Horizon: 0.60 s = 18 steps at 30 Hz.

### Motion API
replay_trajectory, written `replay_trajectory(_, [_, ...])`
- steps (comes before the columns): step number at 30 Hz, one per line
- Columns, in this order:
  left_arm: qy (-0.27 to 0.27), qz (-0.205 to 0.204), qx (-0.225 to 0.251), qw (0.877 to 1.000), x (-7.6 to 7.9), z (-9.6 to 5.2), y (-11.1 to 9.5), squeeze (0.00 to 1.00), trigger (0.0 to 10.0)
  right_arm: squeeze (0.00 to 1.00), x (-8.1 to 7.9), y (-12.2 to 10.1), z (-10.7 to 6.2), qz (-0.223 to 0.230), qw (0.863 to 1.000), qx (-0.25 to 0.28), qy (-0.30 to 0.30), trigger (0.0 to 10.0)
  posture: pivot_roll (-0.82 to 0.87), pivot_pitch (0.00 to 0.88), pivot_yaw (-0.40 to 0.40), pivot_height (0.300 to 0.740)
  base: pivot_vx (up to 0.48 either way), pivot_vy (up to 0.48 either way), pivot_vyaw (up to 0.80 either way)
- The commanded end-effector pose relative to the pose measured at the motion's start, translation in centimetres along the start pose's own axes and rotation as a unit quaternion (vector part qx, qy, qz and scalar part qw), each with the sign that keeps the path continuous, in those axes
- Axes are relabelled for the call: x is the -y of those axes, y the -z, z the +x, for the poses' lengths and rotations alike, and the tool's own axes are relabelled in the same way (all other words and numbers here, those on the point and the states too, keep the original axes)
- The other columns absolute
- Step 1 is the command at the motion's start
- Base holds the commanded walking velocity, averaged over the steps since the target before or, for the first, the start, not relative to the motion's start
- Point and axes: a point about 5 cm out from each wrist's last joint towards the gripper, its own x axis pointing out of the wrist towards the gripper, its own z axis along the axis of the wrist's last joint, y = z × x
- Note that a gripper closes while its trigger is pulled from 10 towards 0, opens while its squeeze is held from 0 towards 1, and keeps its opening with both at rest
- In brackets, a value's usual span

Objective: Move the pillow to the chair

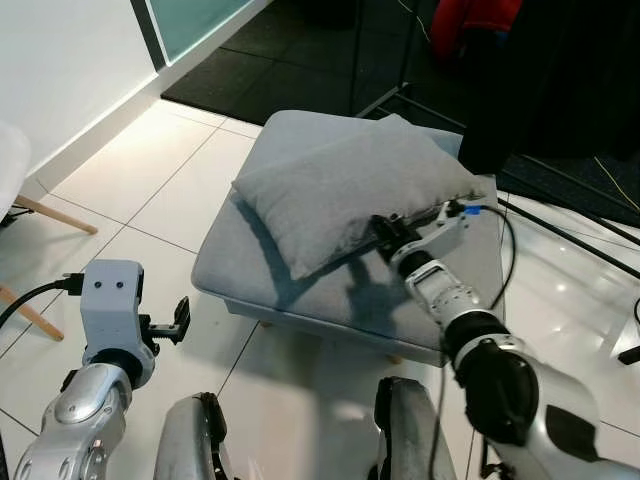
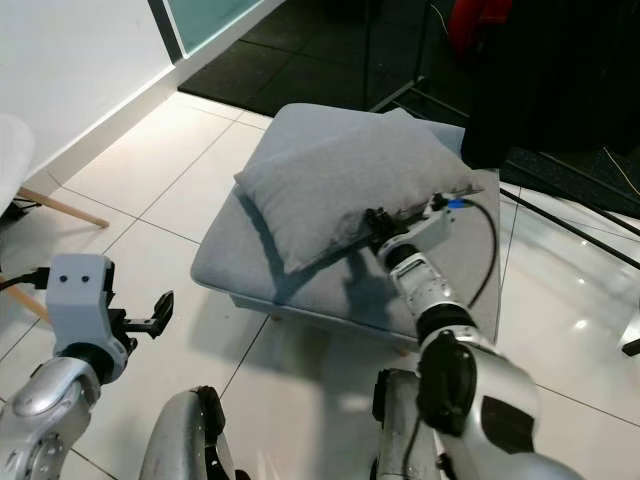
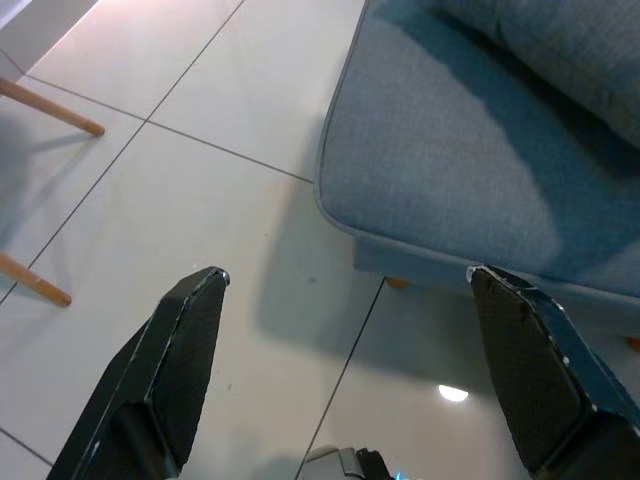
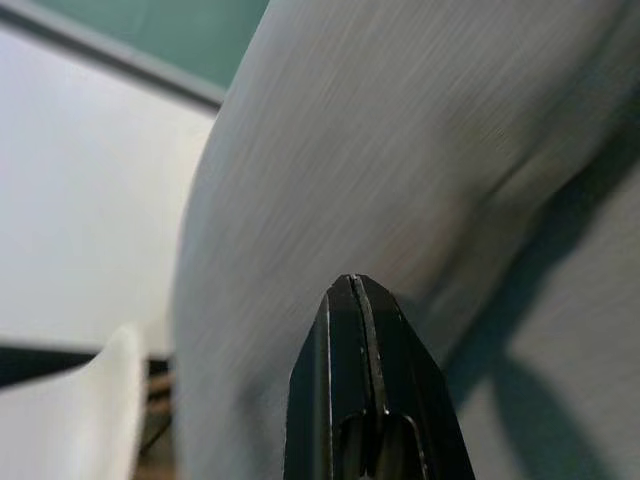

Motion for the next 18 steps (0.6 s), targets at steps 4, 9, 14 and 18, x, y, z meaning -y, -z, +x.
replay_trajectory(4, [0.008,-0.020,0.000,1.000,0.5,0.4,0.2,0.00,10.0,1.00,2.8,-3.9,-1.4,-0.023,0.996,0.060,0.062,10.0,-0.01,0.287,-0.022,0.438,0.000,0.000,0.00])
replay_trajectory(9, [0.040,-0.075,0.020,0.996,1.5,1.4,-0.9,0.00,10.0,1.00,4.6,-6.7,-3.0,-0.053,0.992,0.084,0.073,10.0,-0.04,0.274,-0.020,0.438,0.000,0.000,0.00])
replay_trajectory(14, [0.056,-0.089,0.035,0.994,1.9,2.3,-1.7,0.00,10.0,1.00,5.5,-6.3,-3.6,-0.066,0.993,0.063,0.073,10.0,-0.05,0.266,-0.021,0.438,0.000,0.000,0.00])
replay_trajectory(18, [0.060,-0.088,0.039,0.994,2.1,2.6,-1.9,0.00,10.0,1.00,5.7,-5.8,-3.7,-0.062,0.994,0.054,0.070,10.0,-0.05,0.262,-0.024,0.438,0.000,0.000,0.00])
